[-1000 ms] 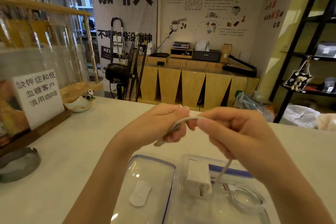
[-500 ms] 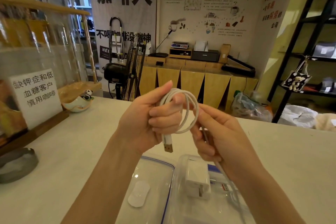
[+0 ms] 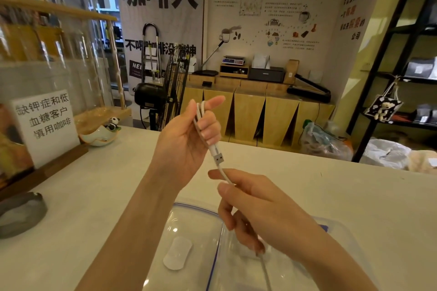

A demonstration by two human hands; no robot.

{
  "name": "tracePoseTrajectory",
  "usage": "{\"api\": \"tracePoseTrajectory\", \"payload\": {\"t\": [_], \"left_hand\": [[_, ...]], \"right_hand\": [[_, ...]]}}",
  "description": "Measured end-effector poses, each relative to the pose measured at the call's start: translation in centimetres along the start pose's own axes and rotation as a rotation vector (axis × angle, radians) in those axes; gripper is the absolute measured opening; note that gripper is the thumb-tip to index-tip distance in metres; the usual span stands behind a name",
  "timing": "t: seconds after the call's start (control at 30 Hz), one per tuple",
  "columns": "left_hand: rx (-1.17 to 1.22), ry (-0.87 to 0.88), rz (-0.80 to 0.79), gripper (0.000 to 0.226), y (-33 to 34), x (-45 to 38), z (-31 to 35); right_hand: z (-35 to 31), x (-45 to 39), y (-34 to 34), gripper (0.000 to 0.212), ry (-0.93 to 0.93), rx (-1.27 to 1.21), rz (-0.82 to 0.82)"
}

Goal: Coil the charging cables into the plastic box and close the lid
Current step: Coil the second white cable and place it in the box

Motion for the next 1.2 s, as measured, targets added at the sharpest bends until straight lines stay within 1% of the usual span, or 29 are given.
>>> {"api": "tracePoseTrajectory", "payload": {"t": [0.03,0.07,0.1,0.17,0.2,0.23,0.33,0.4,0.43,0.57,0.67,0.73,0.77,0.87,0.9,0.97,1.0,1.03,1.1,1.13,1.2], "left_hand": [[-0.068,0.027,0.033,0.041,-0.6,-0.1,0.0],[-0.195,0.066,0.067,0.038,-1.3,-0.3,0.2],[-0.381,0.110,0.100,0.035,-1.8,-0.3,0.3],[-0.782,0.167,0.135,0.031,-2.1,-0.2,0.4],[-0.918,0.150,0.126,0.030,-2.0,-0.1,0.0],[-1.003,0.107,0.099,0.031,-1.8,-0.1,-0.6],[-1.124,-0.056,-0.033,0.035,-0.9,0.1,-2.5],[-1.107,-0.186,-0.122,0.040,-0.2,0.6,-3.6],[-1.055,-0.254,-0.175,0.043,0.3,1.0,-4.3],[-0.810,-0.451,-0.353,0.053,2.9,2.9,-5.5],[-0.571,-0.478,-0.550,0.049,5.5,4.3,-5.2],[-0.309,-0.452,-0.636,0.045,6.9,4.6,-4.4],[-0.146,-0.444,-0.645,0.045,7.3,4.6,-4.0],[0.414,-0.441,-0.572,0.044,7.4,3.4,-2.0],[0.526,-0.407,-0.530,0.043,6.8,2.9,-1.3],[0.603,-0.313,-0.432,0.043,5.4,2.0,-0.4],[0.577,-0.258,-0.348,0.044,4.5,1.5,-0.3],[0.489,-0.188,-0.235,0.045,3.4,0.9,-0.3],[0.163,-0.043,0.004,0.045,0.7,0.4,-0.1],[-0.020,0.011,0.089,0.044,-0.3,0.3,0.1],[-0.337,0.082,0.161,0.042,-1.1,0.3,0.6]], "right_hand": [[0.0,0.3,0.4,0.029,0.009,0.009,-0.032],[-0.1,0.6,0.7,0.028,0.017,0.018,-0.057],[-0.3,0.8,0.8,0.027,0.017,0.026,-0.065],[-1.2,1.2,0.0,0.025,-0.032,0.063,-0.007],[-1.8,1.4,-0.9,0.024,-0.079,0.102,0.049],[-2.4,1.6,-1.7,0.024,-0.127,0.142,0.105],[-3.6,2.4,-4.2,0.023,-0.211,0.181,0.235],[-4.1,3.0,-6.1,0.021,-0.251,0.126,0.303],[-4.3,3.2,-7.0,0.020,-0.267,0.093,0.333],[-4.7,3.8,-9.4,0.031,-0.336,0.037,0.418],[-5.0,3.8,-9.1,0.030,-0.378,0.002,0.415],[-4.9,3.3,-8.5,0.028,-0.394,-0.046,0.398],[-4.6,2.8,-8.0,0.027,-0.391,-0.068,0.381],[-3.1,1.2,-6.2,0.027,-0.321,-0.043,0.309],[-2.5,0.7,-5.5,0.026,-0.288,-0.004,0.277],[-1.6,-0.1,-3.7,0.025,-0.239,0.088,0.193],[-1.2,-0.3,-2.8,0.025,-0.224,0.147,0.154],[-1.0,-0.5,-1.9,0.025,-0.213,0.225,0.128],[-0.7,-0.6,-0.6,0.025,-0.196,0.419,0.106],[-0.7,-0.5,-0.2,0.027,-0.189,0.511,0.095],[-1.2,0.0,0.1,0.029,-0.207,0.644,0.089]]}}
Point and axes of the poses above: each hand's wrist, its own x-axis away from the middle knuckle, its own y-axis out of the palm, z = x × y, the point moved 10 cm from there along -x, towards the middle knuckle, and after that the axes turned 6 degrees about x, right-handed, at the moved point
